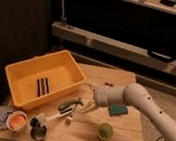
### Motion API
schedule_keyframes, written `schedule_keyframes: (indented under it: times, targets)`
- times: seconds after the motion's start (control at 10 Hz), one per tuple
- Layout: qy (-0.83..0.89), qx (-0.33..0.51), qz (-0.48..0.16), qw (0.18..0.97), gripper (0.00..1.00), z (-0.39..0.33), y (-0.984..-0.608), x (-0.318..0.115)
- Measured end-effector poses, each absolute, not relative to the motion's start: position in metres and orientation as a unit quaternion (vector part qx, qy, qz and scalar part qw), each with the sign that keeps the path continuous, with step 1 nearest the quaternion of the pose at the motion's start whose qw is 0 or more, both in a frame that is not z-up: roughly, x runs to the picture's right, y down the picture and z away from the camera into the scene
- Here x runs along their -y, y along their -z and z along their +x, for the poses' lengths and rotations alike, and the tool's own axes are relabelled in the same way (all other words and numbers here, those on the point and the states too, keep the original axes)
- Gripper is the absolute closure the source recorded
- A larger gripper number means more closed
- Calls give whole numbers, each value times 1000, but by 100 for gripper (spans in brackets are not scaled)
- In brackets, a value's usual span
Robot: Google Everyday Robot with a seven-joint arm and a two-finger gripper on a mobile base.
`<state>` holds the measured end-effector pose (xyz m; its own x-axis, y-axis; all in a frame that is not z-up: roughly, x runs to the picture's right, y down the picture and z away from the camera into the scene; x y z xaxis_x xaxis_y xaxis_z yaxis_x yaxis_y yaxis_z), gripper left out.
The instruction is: Place pepper in plastic cup
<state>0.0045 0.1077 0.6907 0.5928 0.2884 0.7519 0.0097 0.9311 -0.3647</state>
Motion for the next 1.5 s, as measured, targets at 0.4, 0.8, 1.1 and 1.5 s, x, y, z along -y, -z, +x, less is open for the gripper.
schedule_keyframes:
  times: [0.4, 0.8, 1.1, 1.5]
  targets:
    - [-57, 428, -176, 884, 20, -5, -697, -113]
    - [-18, 398, -198, 896, 20, -37, -732, -128]
    - [-1, 389, -217, 895, 26, -57, -753, -132]
    - [17, 384, -244, 891, 43, -63, -779, -153]
